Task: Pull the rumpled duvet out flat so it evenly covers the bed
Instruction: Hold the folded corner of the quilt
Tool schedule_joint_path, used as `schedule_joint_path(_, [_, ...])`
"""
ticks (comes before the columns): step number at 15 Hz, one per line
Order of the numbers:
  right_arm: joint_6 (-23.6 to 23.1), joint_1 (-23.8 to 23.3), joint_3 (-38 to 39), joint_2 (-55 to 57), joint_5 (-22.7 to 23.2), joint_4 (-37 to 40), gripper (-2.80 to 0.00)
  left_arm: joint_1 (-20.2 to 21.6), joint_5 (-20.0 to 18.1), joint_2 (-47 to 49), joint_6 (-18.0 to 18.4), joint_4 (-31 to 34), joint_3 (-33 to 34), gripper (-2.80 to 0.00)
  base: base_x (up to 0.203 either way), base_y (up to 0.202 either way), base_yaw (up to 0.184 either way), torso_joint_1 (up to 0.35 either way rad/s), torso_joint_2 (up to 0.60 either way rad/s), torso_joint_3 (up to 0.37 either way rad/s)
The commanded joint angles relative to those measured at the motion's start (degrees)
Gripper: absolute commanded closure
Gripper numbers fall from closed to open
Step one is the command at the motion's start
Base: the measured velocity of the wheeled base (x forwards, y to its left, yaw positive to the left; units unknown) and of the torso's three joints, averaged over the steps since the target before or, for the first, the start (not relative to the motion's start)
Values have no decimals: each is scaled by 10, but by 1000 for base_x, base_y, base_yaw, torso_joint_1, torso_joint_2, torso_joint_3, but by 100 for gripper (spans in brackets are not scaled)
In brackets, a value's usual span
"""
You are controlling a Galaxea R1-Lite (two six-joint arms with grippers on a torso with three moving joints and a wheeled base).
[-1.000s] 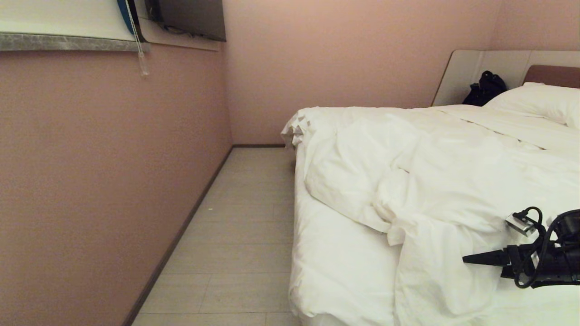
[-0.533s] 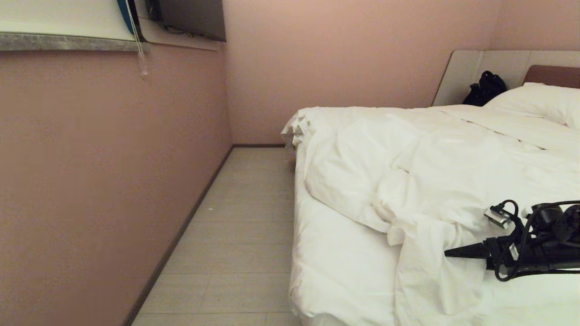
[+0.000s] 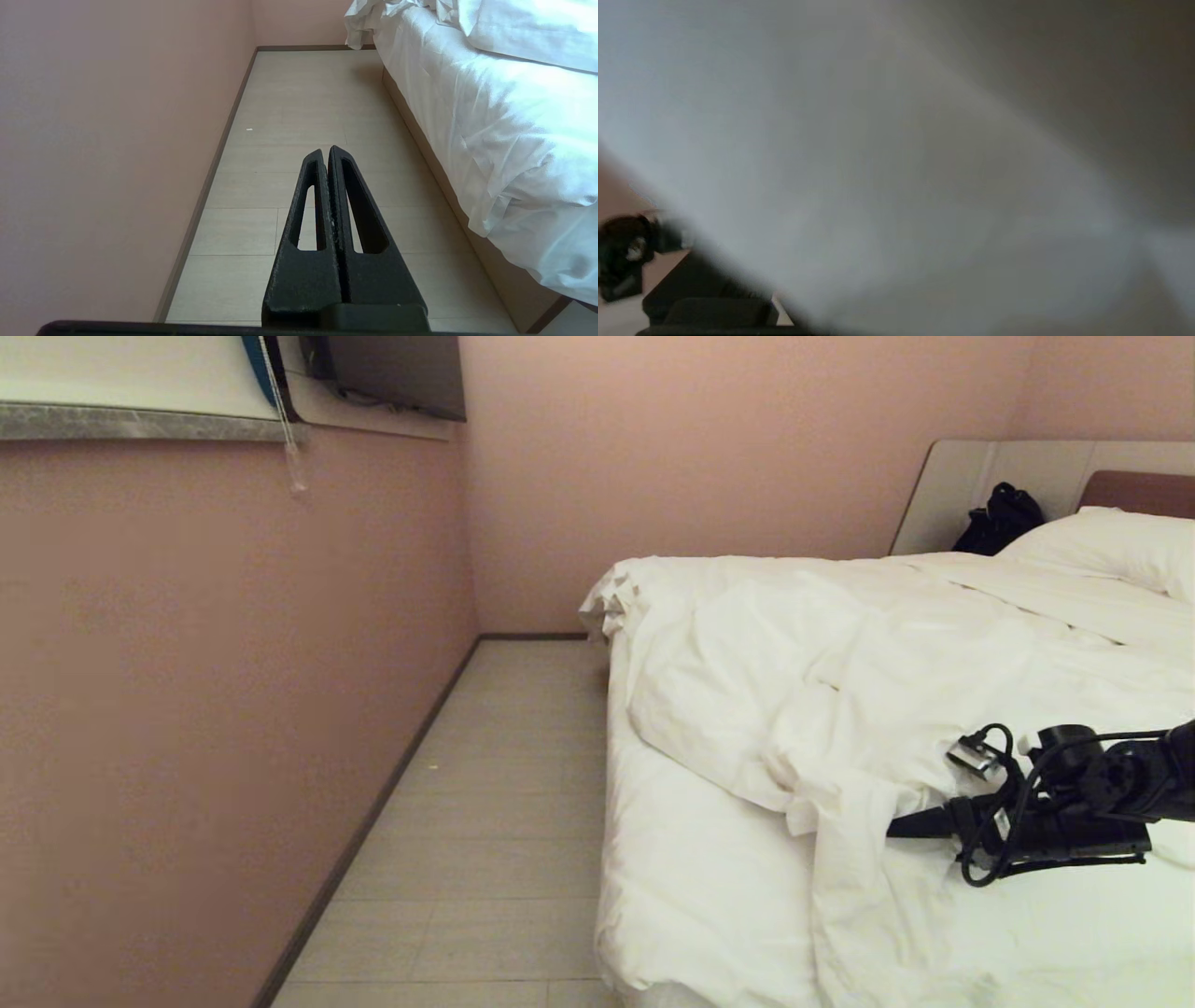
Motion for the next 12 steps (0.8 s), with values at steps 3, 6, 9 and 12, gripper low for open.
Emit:
schedule_joint_path(3, [161,8,-3,14,-2,-121,0,0,0,0,0,0,0,0,0,0,0,0,0,0])
schedule_joint_path(6, [162,16,-4,13,-12,-122,0,0,0,0,0,0,0,0,0,0,0,0,0,0])
schedule_joint_path(9, [163,24,-2,8,-14,-132,0,0,0,0,0,0,0,0,0,0,0,0,0,0])
schedule_joint_path(12, [174,47,0,-20,-15,-129,0,0,0,0,0,0,0,0,0,0,0,0,0,0])
